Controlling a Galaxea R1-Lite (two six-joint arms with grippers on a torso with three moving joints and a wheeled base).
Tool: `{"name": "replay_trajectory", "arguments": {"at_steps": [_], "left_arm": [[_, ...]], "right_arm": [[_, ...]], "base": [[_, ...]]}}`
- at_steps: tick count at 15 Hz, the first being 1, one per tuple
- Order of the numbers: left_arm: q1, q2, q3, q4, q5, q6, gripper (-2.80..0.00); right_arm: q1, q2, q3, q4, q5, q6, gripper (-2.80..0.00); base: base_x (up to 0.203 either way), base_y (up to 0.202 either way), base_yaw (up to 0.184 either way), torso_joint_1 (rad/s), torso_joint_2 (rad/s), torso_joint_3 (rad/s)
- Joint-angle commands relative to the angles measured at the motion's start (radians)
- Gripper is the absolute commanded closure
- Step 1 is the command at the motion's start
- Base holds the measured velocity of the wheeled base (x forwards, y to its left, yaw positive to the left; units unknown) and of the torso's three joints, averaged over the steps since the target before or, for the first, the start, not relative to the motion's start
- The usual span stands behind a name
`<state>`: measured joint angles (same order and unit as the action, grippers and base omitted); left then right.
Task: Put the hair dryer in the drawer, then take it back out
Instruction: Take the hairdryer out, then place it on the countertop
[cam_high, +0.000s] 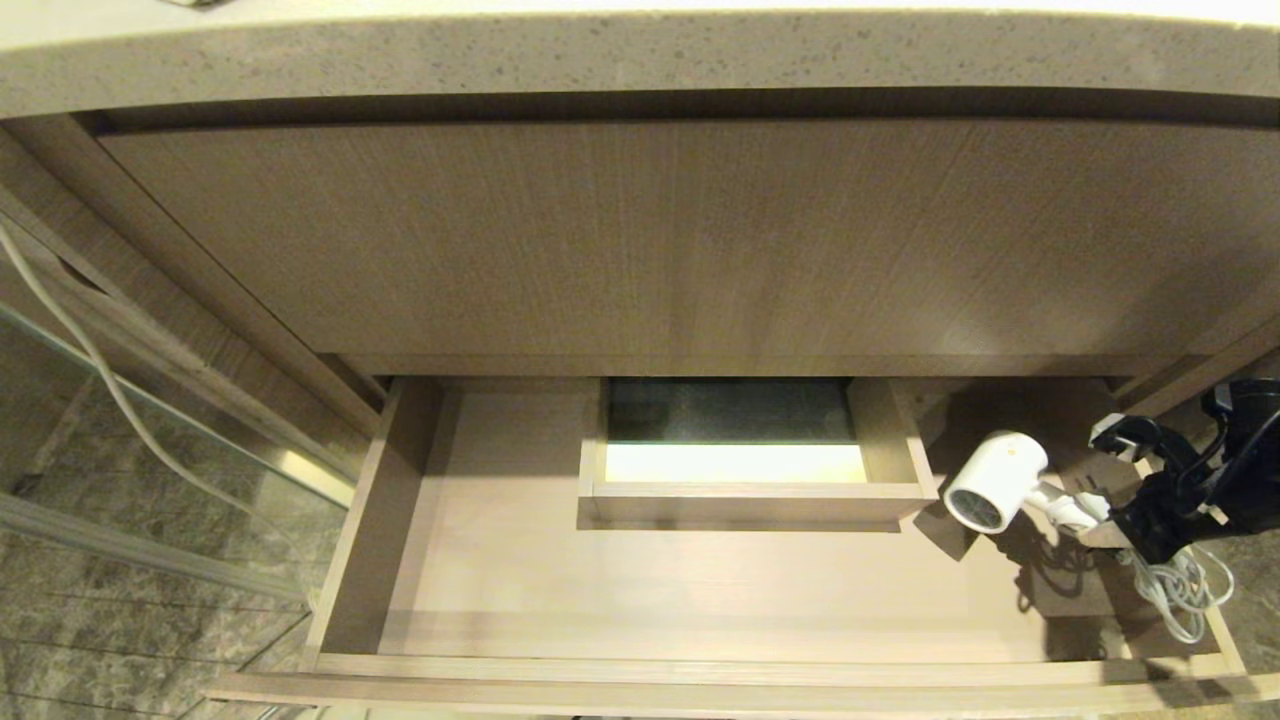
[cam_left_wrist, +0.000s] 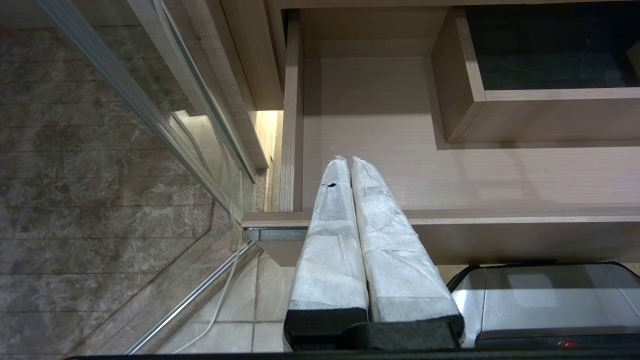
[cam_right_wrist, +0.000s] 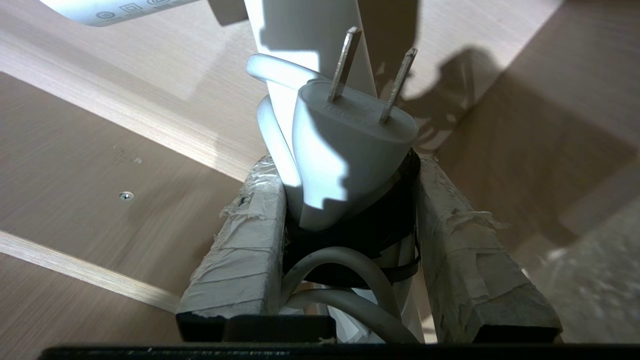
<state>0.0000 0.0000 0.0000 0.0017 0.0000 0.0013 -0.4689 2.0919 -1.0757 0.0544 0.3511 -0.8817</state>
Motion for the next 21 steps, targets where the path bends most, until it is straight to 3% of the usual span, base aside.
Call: {"name": "replay_trajectory", "arguments": {"at_steps": [1, 9, 17, 21], "left_arm": [[0.000, 0.000, 0.000, 0.000, 0.000, 0.000, 0.00], [0.000, 0.000, 0.000, 0.000, 0.000, -0.001, 0.00], [0.000, 0.000, 0.000, 0.000, 0.000, 0.000, 0.00], [0.000, 0.000, 0.000, 0.000, 0.000, 0.000, 0.00]], "right_arm": [[-0.002, -0.027, 0.006, 0.003, 0.002, -0.005, 0.00], [-0.016, -0.148, 0.024, 0.010, -0.002, 0.010, 0.00], [-0.034, -0.471, 0.208, 0.010, 0.001, 0.004, 0.00], [-0.084, -0.682, 0.274, 0.012, 0.000, 0.002, 0.00]], "base": [[0.000, 0.000, 0.000, 0.000, 0.00, 0.000], [0.000, 0.000, 0.000, 0.000, 0.00, 0.000], [0.000, 0.000, 0.000, 0.000, 0.00, 0.000], [0.000, 0.000, 0.000, 0.000, 0.00, 0.000]]}}
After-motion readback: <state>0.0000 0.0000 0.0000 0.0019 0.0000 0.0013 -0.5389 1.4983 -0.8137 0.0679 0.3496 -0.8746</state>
